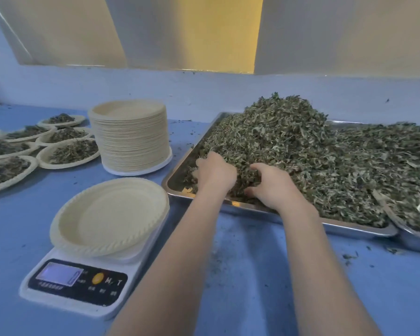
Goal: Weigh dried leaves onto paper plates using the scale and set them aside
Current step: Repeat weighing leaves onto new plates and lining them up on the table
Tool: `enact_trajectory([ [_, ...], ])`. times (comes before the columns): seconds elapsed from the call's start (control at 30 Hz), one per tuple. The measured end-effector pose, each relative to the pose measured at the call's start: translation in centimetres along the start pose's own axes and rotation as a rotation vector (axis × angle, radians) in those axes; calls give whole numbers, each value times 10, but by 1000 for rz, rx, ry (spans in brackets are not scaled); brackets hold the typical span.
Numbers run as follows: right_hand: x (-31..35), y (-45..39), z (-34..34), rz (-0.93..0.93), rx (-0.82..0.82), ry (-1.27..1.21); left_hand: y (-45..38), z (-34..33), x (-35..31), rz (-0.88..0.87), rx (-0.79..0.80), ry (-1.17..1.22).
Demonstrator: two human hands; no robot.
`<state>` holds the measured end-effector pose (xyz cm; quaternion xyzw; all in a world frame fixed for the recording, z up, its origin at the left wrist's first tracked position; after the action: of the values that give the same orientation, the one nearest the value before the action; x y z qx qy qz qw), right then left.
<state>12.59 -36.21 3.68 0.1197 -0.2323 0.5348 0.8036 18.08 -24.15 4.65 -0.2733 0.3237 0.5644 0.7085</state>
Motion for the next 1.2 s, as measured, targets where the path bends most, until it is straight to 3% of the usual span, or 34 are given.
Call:
enact_trajectory([
  [0.13, 3, -9, -15, 9, 71, 76, -21, -12, 3, 1, 126, -172],
  [0.3, 4, -24, -28, -30, 144, 131, -30, -29, 5, -84, 237, -61],
  [0.5, 0, -25, -26, -42, 153, -42, -27, -34, 4, -113, 313, 59],
  [0.67, 2, -24, -19, -23, 98, -168, -26, -29, -2, -126, 346, 26],
  [0.93, 29, -10, 11, 115, 1, -251, -15, 4, -18, -161, 229, 82],
  [1.2, 118, 17, 21, 306, 50, -187, 11, 102, -4, -150, 98, 101],
])
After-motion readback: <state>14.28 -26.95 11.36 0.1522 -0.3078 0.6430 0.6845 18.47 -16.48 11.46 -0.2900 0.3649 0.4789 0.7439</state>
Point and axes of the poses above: each hand's wrist, its own y-axis away from the middle knuckle, its own z-axis out of the back of the hand, x = y × z, the point moved 6 cm from there along -y, towards the middle knuckle, and after that the axes turned 5 degrees about -z, right-handed, at the moved point
